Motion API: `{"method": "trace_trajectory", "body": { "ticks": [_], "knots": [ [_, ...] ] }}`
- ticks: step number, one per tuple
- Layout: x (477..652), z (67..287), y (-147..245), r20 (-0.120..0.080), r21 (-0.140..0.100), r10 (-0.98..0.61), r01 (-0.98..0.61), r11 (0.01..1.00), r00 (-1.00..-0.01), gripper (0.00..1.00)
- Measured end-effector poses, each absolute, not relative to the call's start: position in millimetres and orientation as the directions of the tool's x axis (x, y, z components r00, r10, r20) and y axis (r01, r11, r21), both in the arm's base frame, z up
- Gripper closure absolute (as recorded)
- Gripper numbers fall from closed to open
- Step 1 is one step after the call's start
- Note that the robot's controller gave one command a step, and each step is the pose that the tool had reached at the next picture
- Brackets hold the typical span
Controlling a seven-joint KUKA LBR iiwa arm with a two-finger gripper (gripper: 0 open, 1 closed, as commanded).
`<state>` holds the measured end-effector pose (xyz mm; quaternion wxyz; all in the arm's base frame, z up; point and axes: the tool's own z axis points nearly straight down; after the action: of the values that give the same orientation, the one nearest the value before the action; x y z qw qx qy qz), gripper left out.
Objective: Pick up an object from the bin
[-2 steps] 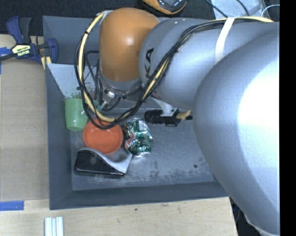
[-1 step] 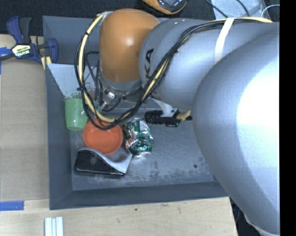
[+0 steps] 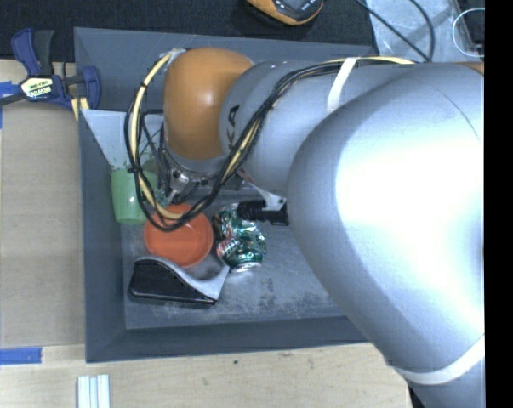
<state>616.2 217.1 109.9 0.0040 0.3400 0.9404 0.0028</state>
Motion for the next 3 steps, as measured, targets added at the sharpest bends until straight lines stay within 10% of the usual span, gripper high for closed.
{"method": "trace_trajectory", "body": {
  "ticks": [1, 2, 3],
  "knots": [
    [616.1, 170.8, 206.1, -0.001, -0.001, 0.704, 0.704, 0.710, -0.710, 1.00],
    [615.0, 115.0, 215.6, -0.010, 0.006, 0.381, 0.381, 0.925, -0.925, 1.00],
    [598.5, 163.9, 194.9, -0.005, 0.003, 0.583, 0.583, 0.812, -0.812, 1.00]
  ]
}}
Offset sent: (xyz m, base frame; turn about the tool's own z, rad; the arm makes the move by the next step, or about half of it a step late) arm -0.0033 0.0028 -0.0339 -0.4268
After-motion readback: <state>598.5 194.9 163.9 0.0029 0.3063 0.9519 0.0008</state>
